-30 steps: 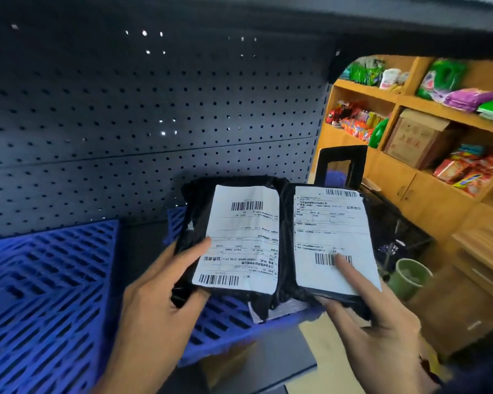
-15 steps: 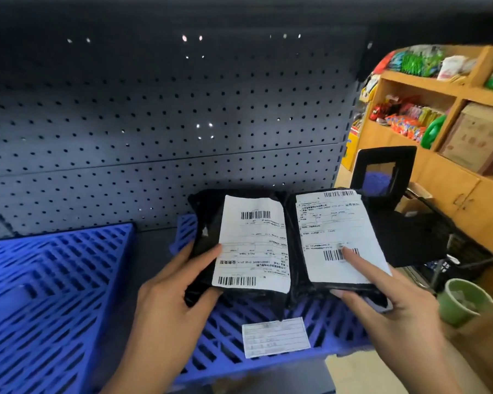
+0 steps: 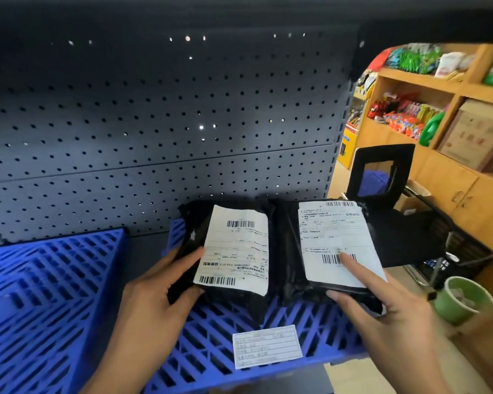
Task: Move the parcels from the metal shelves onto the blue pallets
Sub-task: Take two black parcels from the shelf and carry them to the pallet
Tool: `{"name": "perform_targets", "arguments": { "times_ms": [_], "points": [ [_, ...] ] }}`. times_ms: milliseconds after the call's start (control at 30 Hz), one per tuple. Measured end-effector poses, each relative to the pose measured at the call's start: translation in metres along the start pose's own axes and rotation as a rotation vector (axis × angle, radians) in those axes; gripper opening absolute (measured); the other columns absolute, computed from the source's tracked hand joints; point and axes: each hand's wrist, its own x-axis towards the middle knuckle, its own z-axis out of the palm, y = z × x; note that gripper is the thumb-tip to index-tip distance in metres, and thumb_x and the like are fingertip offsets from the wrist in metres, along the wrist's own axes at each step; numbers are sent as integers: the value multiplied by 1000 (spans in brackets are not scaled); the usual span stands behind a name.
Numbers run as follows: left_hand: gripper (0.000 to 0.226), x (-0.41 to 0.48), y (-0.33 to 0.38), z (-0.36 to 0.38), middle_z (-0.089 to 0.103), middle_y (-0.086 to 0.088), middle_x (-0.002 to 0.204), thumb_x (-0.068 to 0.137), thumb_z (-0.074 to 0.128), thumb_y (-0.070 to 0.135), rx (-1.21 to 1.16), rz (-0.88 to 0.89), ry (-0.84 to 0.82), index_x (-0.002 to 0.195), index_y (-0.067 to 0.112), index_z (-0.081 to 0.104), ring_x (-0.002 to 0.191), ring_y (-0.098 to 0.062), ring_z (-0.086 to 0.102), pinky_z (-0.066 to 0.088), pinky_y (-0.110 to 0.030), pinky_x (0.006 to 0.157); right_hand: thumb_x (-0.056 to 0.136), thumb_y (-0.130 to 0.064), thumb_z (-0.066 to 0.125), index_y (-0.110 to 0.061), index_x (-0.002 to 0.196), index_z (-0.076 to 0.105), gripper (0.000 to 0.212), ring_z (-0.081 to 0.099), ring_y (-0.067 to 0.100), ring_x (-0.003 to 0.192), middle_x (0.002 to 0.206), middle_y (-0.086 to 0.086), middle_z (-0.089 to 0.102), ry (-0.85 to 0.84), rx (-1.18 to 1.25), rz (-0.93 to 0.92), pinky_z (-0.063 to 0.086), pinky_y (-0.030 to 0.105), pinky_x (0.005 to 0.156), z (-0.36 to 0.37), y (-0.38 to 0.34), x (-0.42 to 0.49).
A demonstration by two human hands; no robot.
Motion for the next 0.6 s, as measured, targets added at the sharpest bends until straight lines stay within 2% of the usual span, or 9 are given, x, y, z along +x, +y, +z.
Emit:
{"name": "perform_targets", "arguments": {
  "times_ms": [67, 167, 267, 367, 400, 467, 533, 600],
  "points": [
    [89, 1, 0, 3, 37, 66, 117, 81, 80, 3, -13, -5, -24, 116, 78, 49, 128, 28, 34, 21, 5, 104, 69, -42, 79, -53, 120, 69, 53, 68, -2, 104, 122, -21, 69, 28, 6, 0, 44, 2, 90, 3, -3, -3],
    [91, 5, -4, 4, 36, 67, 116, 82, 79, 2, -18, -7, -45, 112, 82, 47, 126, 31, 33, 21, 6, 103, 69, -41, 80, -48, 120, 69, 52, 69, 0, 106, 121, -13, 71, 58, -13, 6, 45, 4, 94, 10, -7, -9],
    [90, 7, -11, 3, 37, 56, 125, 83, 78, 5, -11, 4, -56, 113, 83, 44, 120, 37, 30, 19, 8, 101, 71, -40, 81, -37, 122, 72, 52, 72, 13, 107, 120, -4, 74, 98, -82, 25, 48, 10, 98, 16, -10, -18],
    [78, 9, -18, 1, 41, 41, 135, 87, 75, 11, 24, 52, -99, 121, 76, 48, 124, 33, 30, 19, 2, 107, 76, -55, 83, -38, 123, 73, 51, 72, 19, 91, 102, -6, 73, 123, -183, 67, 52, 20, 84, 22, -13, -24],
    [73, 10, -21, 1, 40, 39, 136, 88, 74, 14, 37, 63, -126, 123, 72, 49, 121, 35, 28, 18, 4, 105, 77, -56, 84, -38, 123, 73, 50, 70, 22, 89, 100, -7, 71, 116, -223, 77, 50, 24, 82, 25, -13, -26],
    [65, 12, -26, -2, 36, 38, 136, 90, 73, 16, 63, 64, -169, 128, 62, 47, 114, 39, 28, 14, 11, 98, 76, -50, 81, -37, 123, 74, 50, 66, 23, 100, 107, -12, 67, 84, -297, 82, 48, 26, 87, 27, -12, -28],
    [60, 12, -31, -3, 36, 33, 146, 90, 74, 19, 110, 63, -172, 134, 53, 51, 126, 25, 34, 15, 8, 101, 78, -50, 80, -36, 125, 73, 50, 59, 23, 112, 116, -15, 65, 52, -358, 75, 48, 32, 96, 27, -12, -28],
    [59, 11, -35, -3, 32, 28, 155, 90, 73, 22, 155, 57, -151, 138, 48, 53, 139, 6, 36, 21, -6, 113, 78, -51, 79, -35, 127, 72, 51, 55, 27, 120, 122, -13, 63, 33, -400, 82, 47, 41, 100, 26, -13, -29]
  ]
}}
